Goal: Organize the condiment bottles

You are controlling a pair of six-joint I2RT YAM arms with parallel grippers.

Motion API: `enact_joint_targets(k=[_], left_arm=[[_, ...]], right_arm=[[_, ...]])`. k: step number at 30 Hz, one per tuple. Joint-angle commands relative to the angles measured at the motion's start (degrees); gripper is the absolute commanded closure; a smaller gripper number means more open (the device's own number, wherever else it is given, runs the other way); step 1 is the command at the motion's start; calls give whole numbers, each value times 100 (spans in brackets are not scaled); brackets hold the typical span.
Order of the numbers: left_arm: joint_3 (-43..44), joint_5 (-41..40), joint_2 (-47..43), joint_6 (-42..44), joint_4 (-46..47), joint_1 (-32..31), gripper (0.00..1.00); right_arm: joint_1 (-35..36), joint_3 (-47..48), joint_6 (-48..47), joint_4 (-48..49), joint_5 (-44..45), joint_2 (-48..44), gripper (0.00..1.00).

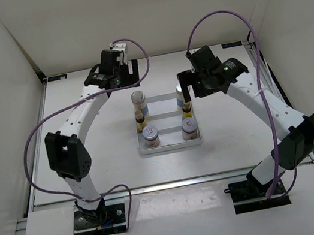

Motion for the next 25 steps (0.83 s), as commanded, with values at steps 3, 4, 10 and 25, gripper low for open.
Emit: enact_joint_targets(k=[3, 4, 10, 25], left_arm=[[125, -866, -1587, 139, 79, 322, 0], [-111, -867, -1782, -9, 79, 420, 0], [-2225, -1340, -3645, -11, 719, 729, 0], [-5343, -1544, -6223, 447, 1178, 729, 0]], right_arm=[[-74, 357, -47, -196, 583, -193, 1], [-74, 357, -100, -197, 635, -193, 1], [-179, 418, -285, -197, 820, -369, 1], [-804, -214, -698, 58, 943, -1406, 1]])
